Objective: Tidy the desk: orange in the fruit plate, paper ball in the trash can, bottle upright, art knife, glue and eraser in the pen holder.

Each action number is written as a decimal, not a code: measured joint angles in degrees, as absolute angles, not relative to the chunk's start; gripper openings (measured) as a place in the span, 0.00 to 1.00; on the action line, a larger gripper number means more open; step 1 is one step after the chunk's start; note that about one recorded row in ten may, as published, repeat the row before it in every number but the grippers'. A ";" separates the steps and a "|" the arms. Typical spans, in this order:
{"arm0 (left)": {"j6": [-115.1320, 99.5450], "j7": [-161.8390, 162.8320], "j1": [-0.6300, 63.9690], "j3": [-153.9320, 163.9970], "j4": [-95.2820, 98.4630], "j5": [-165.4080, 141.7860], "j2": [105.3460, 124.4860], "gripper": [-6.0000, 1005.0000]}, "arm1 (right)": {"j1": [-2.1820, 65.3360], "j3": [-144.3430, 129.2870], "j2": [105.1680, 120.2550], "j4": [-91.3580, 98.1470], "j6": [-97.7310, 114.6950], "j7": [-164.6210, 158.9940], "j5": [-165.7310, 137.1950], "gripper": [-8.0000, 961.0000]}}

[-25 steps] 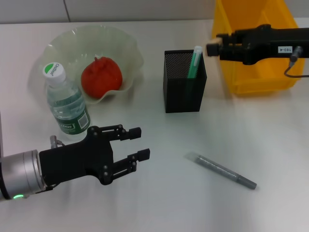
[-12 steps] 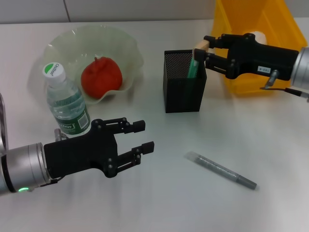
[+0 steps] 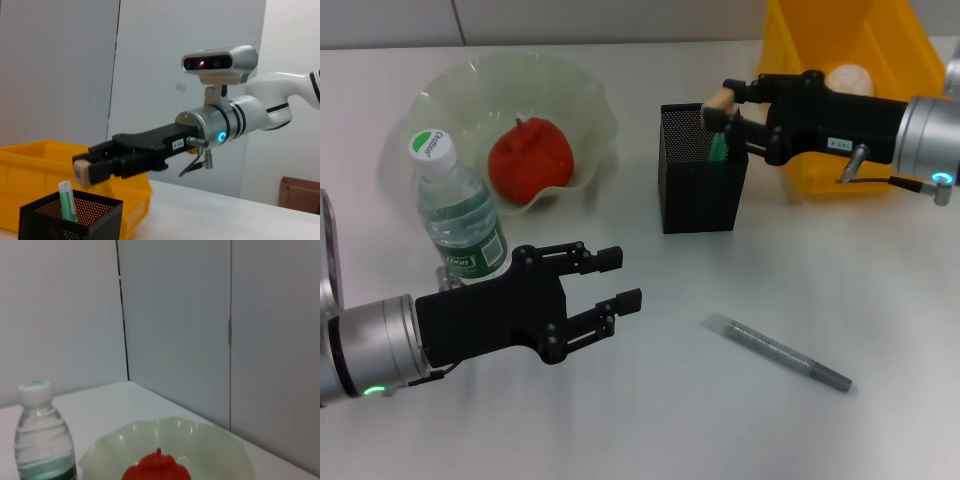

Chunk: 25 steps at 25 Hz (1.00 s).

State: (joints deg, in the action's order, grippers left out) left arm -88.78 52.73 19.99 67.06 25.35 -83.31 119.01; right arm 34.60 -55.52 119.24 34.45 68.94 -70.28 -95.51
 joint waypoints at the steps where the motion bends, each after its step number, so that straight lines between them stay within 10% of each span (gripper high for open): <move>1: -88.77 52.73 19.99 67.06 25.33 -83.31 119.01 0.48 | 34.60 -55.52 119.24 34.45 68.94 -70.28 -95.51 0.44; 25: -89.15 52.68 19.24 67.08 25.31 -83.32 118.87 0.48 | 31.87 -60.89 118.77 54.58 83.24 -100.24 -111.40 0.57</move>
